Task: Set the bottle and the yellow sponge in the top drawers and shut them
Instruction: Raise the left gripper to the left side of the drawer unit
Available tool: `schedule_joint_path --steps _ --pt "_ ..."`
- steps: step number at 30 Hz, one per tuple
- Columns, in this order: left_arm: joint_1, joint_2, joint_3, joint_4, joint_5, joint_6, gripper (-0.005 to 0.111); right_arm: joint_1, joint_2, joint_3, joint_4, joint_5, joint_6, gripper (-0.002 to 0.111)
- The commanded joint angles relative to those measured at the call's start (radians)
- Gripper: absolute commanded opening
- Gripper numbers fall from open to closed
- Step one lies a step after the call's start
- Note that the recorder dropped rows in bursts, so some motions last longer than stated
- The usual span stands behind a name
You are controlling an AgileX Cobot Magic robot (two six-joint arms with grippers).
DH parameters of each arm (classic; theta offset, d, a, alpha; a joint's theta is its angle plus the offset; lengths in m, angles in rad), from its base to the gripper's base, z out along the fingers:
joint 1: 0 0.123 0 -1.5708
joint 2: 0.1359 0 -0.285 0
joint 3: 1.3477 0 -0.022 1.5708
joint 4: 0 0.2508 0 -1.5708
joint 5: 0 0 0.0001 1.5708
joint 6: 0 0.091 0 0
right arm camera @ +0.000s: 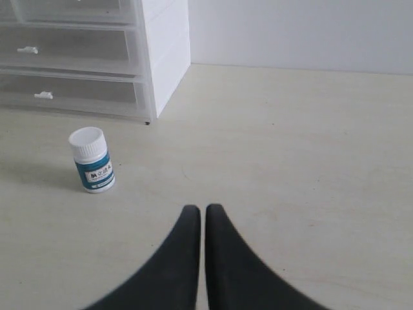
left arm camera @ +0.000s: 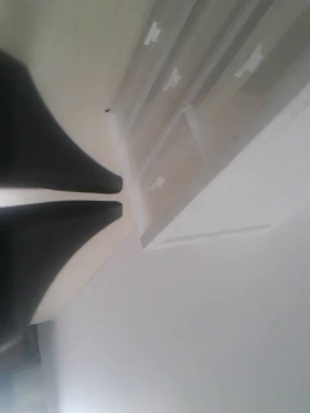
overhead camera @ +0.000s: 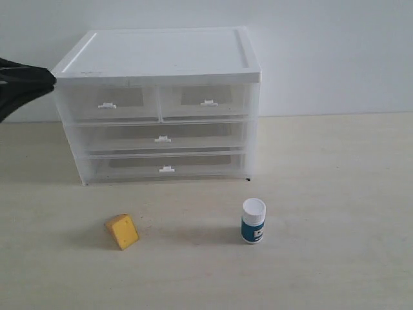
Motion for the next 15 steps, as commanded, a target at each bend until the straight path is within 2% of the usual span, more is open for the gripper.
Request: schedule_joint_path --steps 1,7,10,15 --pt "-0.007 0.153 -0.042 -0.103 0.042 0.114 0.004 -0.002 -0.006 0.000 -0.006 -0.008 -0.002 0.000" --pt "-0.006 0.321 -0.125 -0.103 0.044 0.207 0.004 -0.002 -0.006 0.000 -0.006 -0.008 -0.002 0.000" --pt "0.006 0.379 -0.175 -0.103 0.087 0.226 0.004 -0.002 -0.006 0.000 -0.006 -0.008 -0.002 0.000" --pt "0.097 0.435 -0.192 -0.103 0.131 0.258 0.004 -0.002 -0.006 0.000 -0.006 -0.008 -0.002 0.000"
